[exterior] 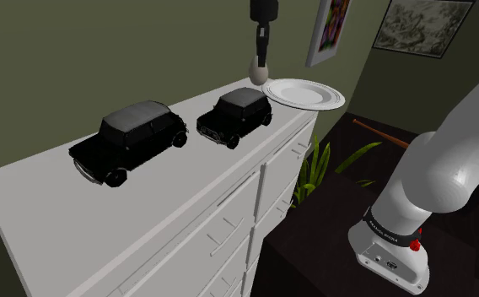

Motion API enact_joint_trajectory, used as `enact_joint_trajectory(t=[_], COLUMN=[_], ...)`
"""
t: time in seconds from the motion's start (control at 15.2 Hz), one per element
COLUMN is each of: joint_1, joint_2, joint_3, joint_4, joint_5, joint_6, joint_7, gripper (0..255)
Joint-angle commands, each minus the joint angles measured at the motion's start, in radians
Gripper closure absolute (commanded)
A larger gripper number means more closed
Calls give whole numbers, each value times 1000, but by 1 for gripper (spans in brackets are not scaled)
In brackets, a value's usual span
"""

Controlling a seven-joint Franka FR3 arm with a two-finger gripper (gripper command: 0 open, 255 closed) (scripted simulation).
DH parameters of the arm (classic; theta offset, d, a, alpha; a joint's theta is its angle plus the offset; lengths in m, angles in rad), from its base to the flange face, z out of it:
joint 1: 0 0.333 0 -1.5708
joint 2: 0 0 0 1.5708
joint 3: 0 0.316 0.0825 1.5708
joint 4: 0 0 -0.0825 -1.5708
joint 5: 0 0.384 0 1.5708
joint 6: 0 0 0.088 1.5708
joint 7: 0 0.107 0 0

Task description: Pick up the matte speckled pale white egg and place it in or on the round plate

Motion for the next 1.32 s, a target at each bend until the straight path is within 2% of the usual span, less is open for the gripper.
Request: enact_joint_trajectory(t=[0.0,0.99,1.25], joint_1=[0,2,0], joint_2=[5,87,-62], joint_3=[0,8,1], joint_4=[26,326,196], joint_5=[0,-8,-1], joint_6=[-21,-237,-254], joint_7=[-4,-38,-50], gripper=[255,255,255])
